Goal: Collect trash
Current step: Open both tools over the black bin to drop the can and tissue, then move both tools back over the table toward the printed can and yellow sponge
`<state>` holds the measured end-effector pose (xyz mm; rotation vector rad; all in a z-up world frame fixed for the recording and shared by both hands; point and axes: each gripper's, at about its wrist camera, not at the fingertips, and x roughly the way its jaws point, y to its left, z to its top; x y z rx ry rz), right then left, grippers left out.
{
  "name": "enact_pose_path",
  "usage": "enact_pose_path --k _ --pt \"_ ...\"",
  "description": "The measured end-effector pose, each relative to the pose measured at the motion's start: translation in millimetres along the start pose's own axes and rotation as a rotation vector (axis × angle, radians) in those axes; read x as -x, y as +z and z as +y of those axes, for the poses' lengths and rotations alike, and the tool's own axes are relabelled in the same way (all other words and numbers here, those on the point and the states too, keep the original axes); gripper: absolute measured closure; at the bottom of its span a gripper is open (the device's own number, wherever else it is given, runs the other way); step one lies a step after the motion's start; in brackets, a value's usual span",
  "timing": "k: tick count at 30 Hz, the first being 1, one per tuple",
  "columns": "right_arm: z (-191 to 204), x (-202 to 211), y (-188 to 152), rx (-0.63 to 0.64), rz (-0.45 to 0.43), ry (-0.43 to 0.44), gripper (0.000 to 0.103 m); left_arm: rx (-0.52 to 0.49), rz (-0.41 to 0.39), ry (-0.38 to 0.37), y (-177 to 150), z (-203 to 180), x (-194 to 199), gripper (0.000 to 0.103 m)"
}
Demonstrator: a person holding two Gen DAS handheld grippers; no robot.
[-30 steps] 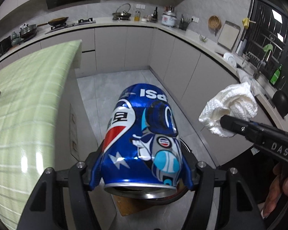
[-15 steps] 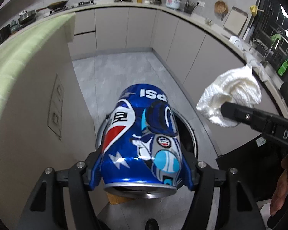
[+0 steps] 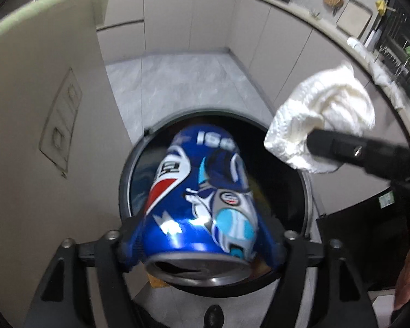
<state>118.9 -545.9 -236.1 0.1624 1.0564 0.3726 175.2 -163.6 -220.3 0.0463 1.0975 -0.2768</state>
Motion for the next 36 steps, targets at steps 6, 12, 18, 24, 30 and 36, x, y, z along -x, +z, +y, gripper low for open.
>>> enact_pose_path --k 6,12,18,24,30,36 --pt "-18.9 -6.2 0.9 -0.057 0.001 -0.112 0.002 0.033 -0.006 0.038 -9.9 3.0 5.6 0.013" --pt "-26.1 0.0 1.3 -0.077 -0.014 -0.146 0.002 0.031 -0.011 0.054 -7.5 3.0 14.6 0.013" --pt "-33.9 11.2 1.5 -0.101 -0.033 -0.18 0.002 0.025 -0.015 0.065 -7.2 1.6 19.7 0.013" --pt "-37.5 19.0 -2.9 -0.126 -0.027 -0.222 0.001 0.027 -0.026 0.073 -3.4 2.0 25.0 0.005" --pt "-36.1 31.9 -7.4 -0.123 -0.041 -0.246 0.0 0.019 -0.051 0.056 0.9 -3.8 40.4 0.002" --pt "-33.1 59.1 -7.6 -0.13 -0.096 -0.263 0.0 0.022 -0.139 0.037 10.2 -11.7 80.9 0.002"
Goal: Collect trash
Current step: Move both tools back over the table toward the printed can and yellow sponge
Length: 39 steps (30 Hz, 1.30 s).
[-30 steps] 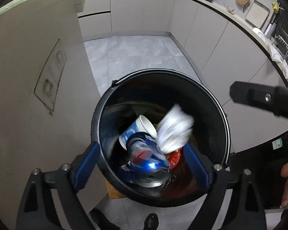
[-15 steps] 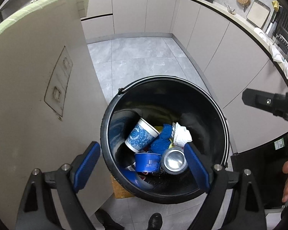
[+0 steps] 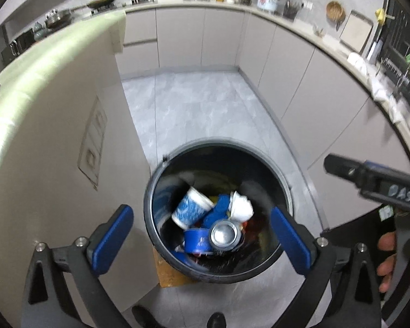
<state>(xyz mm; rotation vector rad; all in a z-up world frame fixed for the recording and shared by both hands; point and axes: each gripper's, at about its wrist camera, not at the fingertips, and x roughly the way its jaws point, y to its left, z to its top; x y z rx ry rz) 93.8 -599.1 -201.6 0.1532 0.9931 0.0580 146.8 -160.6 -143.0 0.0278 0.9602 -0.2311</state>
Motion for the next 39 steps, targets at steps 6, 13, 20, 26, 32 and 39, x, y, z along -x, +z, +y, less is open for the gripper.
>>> enact_pose_path --k 6,13,20,26,32,39 --pt "1.9 34.8 11.2 -0.017 -0.096 0.021 0.0 0.036 -0.118 0.037 21.9 10.1 46.2 0.002" --pt "42.3 69.5 31.0 0.052 -0.178 0.086 0.0 0.111 -0.159 0.106 32.3 54.0 84.5 0.002" --pt "112.8 81.0 41.8 0.101 -0.196 0.188 0.0 0.208 -0.19 0.192 15.1 130.2 107.1 0.002" --pt "192.3 89.6 39.2 0.196 -0.229 0.254 0.0 0.301 -0.206 0.279 -0.9 205.2 120.2 0.002" --pt "281.1 89.8 38.3 0.258 -0.245 0.288 0.0 0.331 -0.197 0.289 -7.1 280.0 127.6 0.002" --pt "385.3 87.3 28.3 0.307 -0.282 0.315 0.0 0.307 -0.207 0.251 2.3 359.7 128.8 0.002"
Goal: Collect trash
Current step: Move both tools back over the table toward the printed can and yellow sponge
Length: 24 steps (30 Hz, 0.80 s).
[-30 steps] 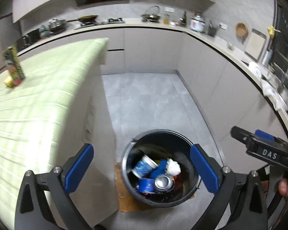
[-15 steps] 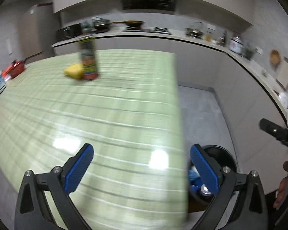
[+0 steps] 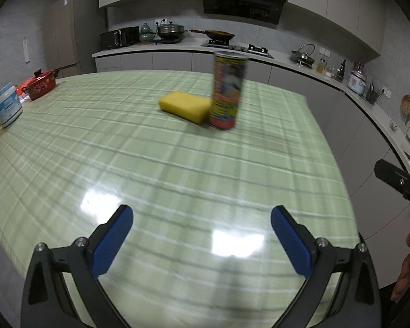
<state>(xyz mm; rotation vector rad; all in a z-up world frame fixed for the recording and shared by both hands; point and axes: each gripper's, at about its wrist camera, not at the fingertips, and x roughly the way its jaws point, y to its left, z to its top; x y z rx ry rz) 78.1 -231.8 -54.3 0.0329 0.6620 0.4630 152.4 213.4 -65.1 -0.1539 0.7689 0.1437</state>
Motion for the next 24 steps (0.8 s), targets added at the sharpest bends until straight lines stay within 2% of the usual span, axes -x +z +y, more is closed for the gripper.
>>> enact_pose_path --k 2,7,17,24 --pt "22.5 -10.9 6.2 -0.005 -0.019 0.011 0.001 -0.001 -0.001 -0.016 10.4 15.5 -8.2 0.002" --pt "65.0 -39.8 22.5 -0.01 -0.027 0.026 0.014 -0.001 0.004 -0.062 34.2 48.2 -26.4 0.006" --pt "125.4 -99.3 48.2 -0.014 -0.017 0.023 0.018 -0.035 0.034 -0.097 69.0 98.9 -65.2 0.008" --pt "148.6 -147.6 63.7 -0.008 0.005 0.003 0.019 -0.033 0.052 -0.115 90.5 128.9 -91.8 0.008"
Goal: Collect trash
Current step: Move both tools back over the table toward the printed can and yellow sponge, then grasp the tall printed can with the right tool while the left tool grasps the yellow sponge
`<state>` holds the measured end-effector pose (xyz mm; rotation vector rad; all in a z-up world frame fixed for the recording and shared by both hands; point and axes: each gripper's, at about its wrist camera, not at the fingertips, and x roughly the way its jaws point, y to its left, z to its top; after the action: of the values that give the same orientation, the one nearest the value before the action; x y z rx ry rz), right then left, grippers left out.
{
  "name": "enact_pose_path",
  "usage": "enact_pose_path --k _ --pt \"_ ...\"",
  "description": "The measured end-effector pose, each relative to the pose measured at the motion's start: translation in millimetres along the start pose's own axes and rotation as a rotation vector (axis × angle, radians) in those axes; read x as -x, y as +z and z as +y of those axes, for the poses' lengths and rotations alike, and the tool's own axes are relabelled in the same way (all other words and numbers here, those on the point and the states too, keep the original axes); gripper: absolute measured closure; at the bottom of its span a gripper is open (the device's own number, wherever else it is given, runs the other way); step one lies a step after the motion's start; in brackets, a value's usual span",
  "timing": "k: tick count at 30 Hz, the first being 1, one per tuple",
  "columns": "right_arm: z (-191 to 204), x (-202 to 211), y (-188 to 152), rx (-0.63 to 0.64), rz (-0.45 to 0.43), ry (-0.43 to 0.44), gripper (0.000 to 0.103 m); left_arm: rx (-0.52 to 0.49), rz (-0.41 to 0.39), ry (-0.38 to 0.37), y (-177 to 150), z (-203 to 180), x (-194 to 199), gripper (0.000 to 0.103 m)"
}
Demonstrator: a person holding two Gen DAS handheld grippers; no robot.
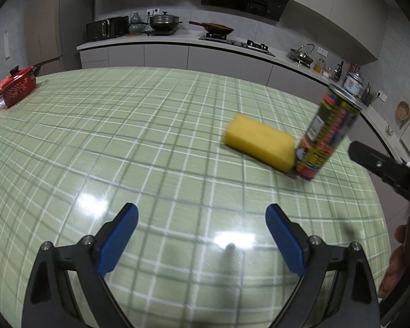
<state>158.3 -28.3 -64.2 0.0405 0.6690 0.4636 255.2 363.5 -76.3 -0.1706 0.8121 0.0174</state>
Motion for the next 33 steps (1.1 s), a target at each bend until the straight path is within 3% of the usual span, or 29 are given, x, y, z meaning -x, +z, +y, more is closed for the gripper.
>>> enact_pose_path --k 5,12,14,25,29,31,33 --pt "0.2 -32.4 9.6 -0.021 0.021 -0.017 0.02 -0.03 0.011 -0.024 13.9 2.6 -16.5 0.008" --pt "-11.7 -61.6 18.5 -0.034 0.039 -0.028 0.035 -0.065 0.033 -0.061 28.5 -9.0 -37.1 0.008" --pt "-13.3 -64.8 19.9 -0.026 0.035 -0.023 0.044 -0.075 0.035 -0.073 30.7 -15.8 -40.4 0.008" --pt "-58.1 -51.9 26.6 -0.031 0.001 -0.113 0.047 -0.122 0.056 -0.169 33.2 -70.9 -62.1 0.008" --pt "-68.3 -46.9 26.9 -0.039 0.0 -0.107 0.047 -0.155 0.092 -0.113 42.7 -84.8 -82.4 0.009" --pt "-67.6 -47.3 27.4 -0.031 0.001 -0.102 0.047 -0.147 0.06 -0.05 48.3 -73.1 -79.1 0.009" --pt "-66.0 -47.5 27.0 -0.03 0.002 -0.091 0.047 -0.077 0.054 0.032 52.0 -41.4 -76.6 0.011"
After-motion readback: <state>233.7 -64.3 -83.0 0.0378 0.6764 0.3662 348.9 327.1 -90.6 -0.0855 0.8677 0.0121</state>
